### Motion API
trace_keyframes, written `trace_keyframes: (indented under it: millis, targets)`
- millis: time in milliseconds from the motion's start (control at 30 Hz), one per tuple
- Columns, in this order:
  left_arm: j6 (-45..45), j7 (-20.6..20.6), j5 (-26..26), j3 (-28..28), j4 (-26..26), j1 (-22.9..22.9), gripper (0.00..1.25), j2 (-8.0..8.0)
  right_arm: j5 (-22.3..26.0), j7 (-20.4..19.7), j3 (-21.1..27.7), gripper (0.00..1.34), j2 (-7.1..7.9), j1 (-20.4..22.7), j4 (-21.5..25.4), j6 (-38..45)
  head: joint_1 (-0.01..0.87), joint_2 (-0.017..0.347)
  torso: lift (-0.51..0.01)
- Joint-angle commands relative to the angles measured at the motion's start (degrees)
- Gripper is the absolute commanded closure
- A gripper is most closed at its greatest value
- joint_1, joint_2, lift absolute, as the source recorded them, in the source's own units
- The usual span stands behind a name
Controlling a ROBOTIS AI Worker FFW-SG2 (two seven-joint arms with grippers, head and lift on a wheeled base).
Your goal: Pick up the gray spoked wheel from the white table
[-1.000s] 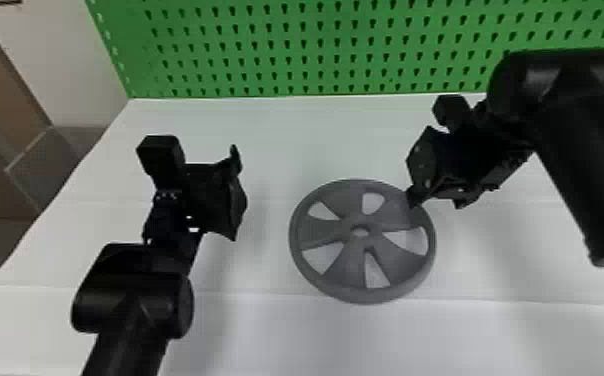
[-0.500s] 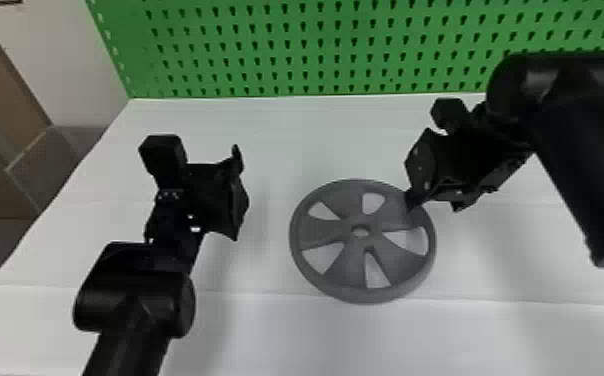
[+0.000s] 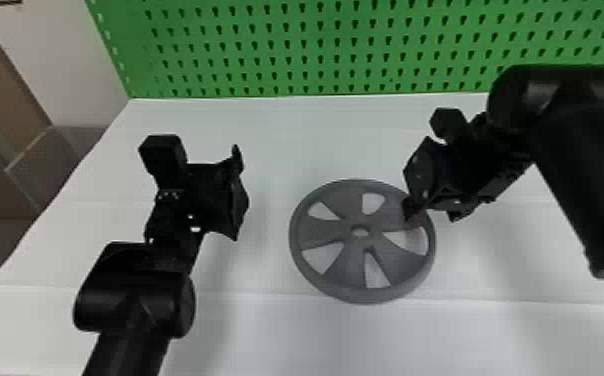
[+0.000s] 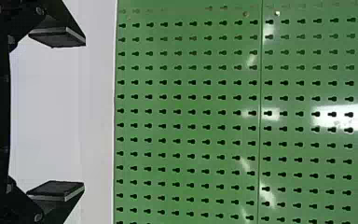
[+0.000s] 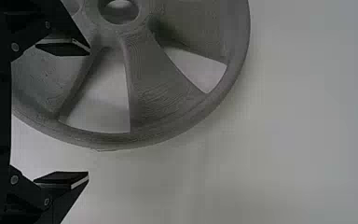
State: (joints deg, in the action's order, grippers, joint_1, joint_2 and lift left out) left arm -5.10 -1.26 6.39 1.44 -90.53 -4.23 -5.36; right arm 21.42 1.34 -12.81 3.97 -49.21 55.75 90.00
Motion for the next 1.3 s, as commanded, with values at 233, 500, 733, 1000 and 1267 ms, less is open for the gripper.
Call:
trace_keyframes:
  millis: [233, 500, 733, 1000, 1267]
  targets:
    - [0.0, -0.06, 0.2, -0.03, 0.0, -0.16, 0.19, 0.0, -2.08, -0.03, -1.26, 0.33, -0.45, 1.4, 0.06, 0.08, 0.779, 0.144, -0.084]
    - [0.0, -0.06, 0.29, -0.03, 0.0, -0.16, 0.19, 0.0, -3.32, -0.03, -2.4, 0.33, -0.89, 2.19, -0.12, 0.08, 0.779, 0.144, -0.084]
    - [0.0, -0.06, 0.47, -0.12, 0.0, -0.07, 0.19, -0.09, -3.84, 0.06, -3.72, 0.33, -1.33, 2.81, -0.29, 0.08, 0.779, 0.144, -0.084]
    - [0.0, -0.06, 0.47, -0.12, 0.0, -0.07, 0.19, -0.18, -4.37, 0.06, -2.66, 0.33, -1.95, 3.33, -1.35, 0.08, 0.779, 0.144, -0.084]
    - [0.0, -0.06, 0.82, -0.12, 0.0, -0.07, 0.19, -0.35, -7.97, 0.06, 1.38, 0.33, -3.0, 3.6, -2.05, 0.08, 0.779, 0.144, -0.084]
